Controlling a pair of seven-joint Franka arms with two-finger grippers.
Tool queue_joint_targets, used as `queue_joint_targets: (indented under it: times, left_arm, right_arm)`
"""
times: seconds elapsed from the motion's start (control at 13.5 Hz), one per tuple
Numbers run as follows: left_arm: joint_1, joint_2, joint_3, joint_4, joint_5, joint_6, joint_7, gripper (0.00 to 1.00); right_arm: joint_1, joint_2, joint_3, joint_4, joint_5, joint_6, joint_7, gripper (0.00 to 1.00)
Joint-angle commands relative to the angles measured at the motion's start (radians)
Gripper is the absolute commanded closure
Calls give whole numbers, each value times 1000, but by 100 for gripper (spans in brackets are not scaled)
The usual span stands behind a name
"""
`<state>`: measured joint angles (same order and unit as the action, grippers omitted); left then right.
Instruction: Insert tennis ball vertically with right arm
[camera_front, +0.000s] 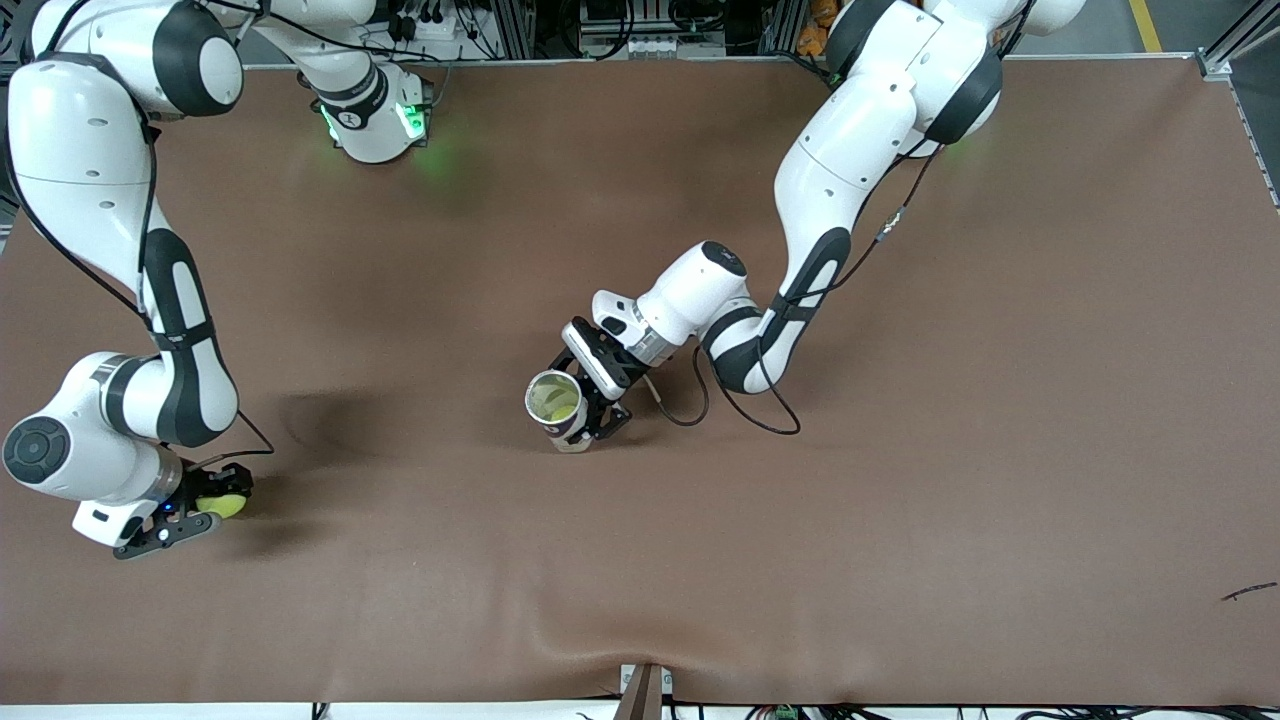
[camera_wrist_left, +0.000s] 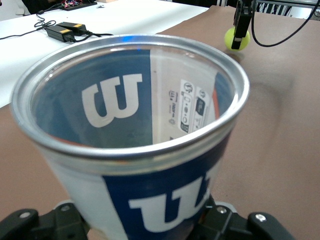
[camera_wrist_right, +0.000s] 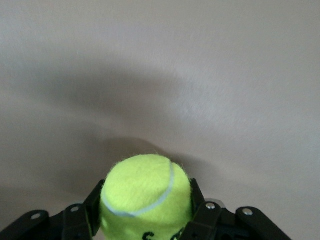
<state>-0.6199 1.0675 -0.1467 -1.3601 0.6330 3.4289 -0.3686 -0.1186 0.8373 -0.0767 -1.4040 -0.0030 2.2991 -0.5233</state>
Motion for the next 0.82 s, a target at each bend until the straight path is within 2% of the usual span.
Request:
queue_joint_targets:
  times: [0.0, 0.3, 0.44, 0.59, 0.74]
  left_arm:
    - [-3, 9, 12, 12, 17, 12, -3, 20]
    - [-3, 9, 12, 10, 17, 12, -3, 20]
    - [-3, 9, 12, 10, 17, 12, -3, 20]
    - [-3, 9, 10, 12, 17, 12, -3, 20]
    - [-3, 9, 12, 10, 17, 12, -3, 20]
  right_arm:
    - [19, -55, 17, 7, 0, -32, 116, 82]
    - [132, -162, 20, 2, 1, -186, 375, 79]
    - [219, -222, 26, 2, 1, -271, 616, 79]
    - [304, -259, 35, 5, 11, -283, 812, 79]
    - [347, -273, 57, 20, 142, -357, 993, 79]
